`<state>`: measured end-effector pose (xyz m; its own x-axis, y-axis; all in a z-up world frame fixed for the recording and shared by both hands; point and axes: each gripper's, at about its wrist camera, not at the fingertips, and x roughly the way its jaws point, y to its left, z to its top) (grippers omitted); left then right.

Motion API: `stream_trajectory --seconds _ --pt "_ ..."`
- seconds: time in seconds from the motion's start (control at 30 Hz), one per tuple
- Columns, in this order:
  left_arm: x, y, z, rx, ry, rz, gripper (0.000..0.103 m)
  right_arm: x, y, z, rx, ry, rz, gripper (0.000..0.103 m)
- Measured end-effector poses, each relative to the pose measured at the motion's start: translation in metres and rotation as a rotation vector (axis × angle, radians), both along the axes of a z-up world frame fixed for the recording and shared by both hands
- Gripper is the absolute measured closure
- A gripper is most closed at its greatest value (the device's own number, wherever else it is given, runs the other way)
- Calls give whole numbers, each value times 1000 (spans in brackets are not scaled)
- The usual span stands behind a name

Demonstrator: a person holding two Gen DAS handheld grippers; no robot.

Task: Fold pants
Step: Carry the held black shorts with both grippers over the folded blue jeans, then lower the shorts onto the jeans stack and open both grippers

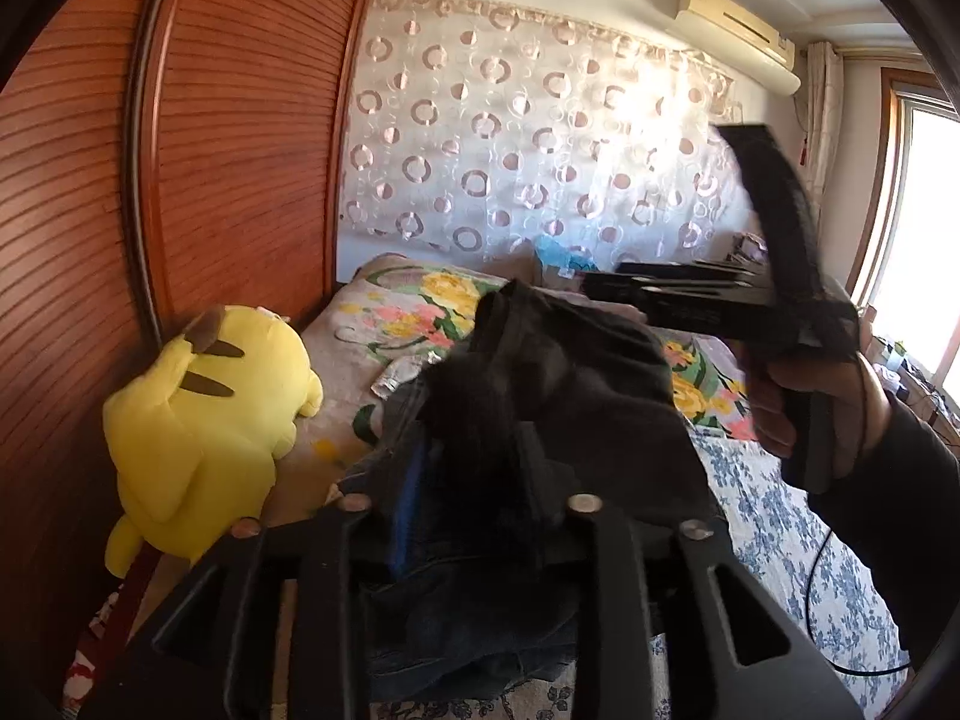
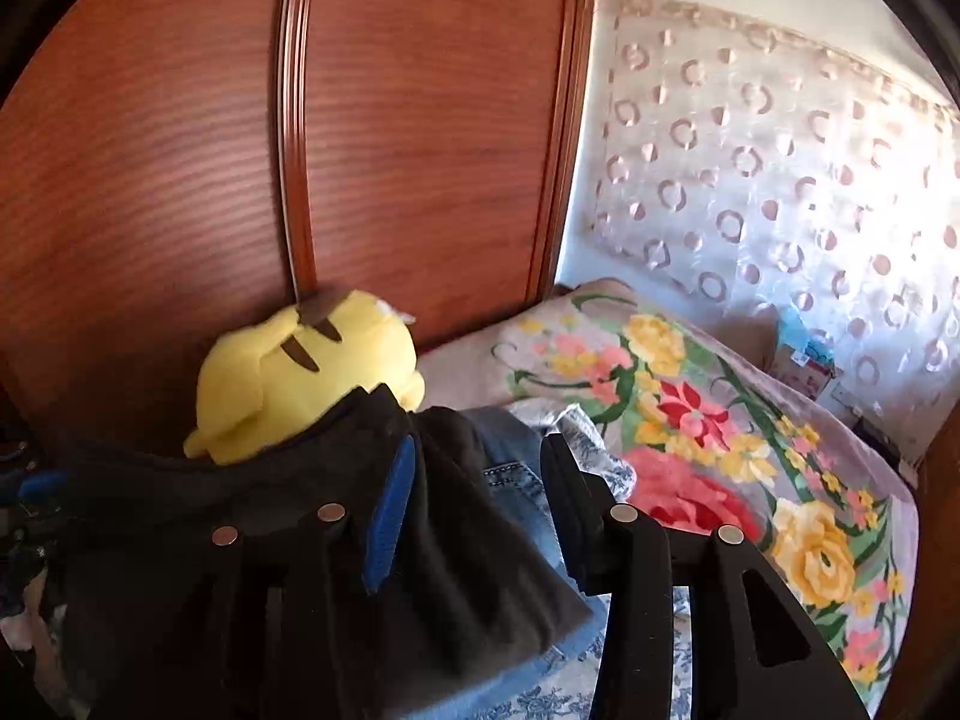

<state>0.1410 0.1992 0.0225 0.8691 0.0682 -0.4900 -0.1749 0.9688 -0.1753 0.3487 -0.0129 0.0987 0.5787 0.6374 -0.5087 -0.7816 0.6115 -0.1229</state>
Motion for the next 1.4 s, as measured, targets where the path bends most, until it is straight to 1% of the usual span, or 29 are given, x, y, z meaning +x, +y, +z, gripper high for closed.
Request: stream_trajectory --seconds 0.03,0.07,0.17,0.23,0.33,0.5,0.57,0.67,0.73,0.8,1.03,1.1,1.17,1.27,1.4 --pt "-2 -1 4 11 -11 4 53 -7 -7 0 14 -3 7 58" --pt "-4 -2 6 17 -21 3 50 -12 -13 1 31 4 18 58" --pt "-6 -7 14 35 -47 -10 44 -29 -29 -5 67 64 93 58" --pt "-4 -11 14 37 -47 -32 44 -36 -37 -13 66 78 109 58" --pt "4 -20 6 44 -10 -73 44 -39 -39 -23 53 119 128 58" --pt "12 -24 -12 47 57 -93 44 -23 -43 -28 28 131 83 58" --pt "14 -23 -19 39 84 -94 44 -14 -35 -28 17 131 58 58" --pt "15 -24 -22 37 95 -91 44 -6 -34 -33 28 145 27 58" --pt "15 -25 -23 37 97 -90 44 -12 -24 -34 40 147 23 58" --pt "15 -27 -23 45 99 -88 44 -17 -24 -33 46 145 17 58" --pt "15 -28 -22 55 107 -82 43 -37 -34 -32 59 131 4 58" --pt "14 -29 -21 59 104 -79 40 -44 -38 -30 65 125 -3 58" --pt "13 -29 -20 67 97 -75 31 -50 -42 -30 71 119 -7 58" --pt "11 -31 -18 74 88 -76 23 -59 -46 -30 76 109 -11 58" --pt "9 -33 -16 98 84 -66 19 -69 -52 -30 83 103 -17 58"
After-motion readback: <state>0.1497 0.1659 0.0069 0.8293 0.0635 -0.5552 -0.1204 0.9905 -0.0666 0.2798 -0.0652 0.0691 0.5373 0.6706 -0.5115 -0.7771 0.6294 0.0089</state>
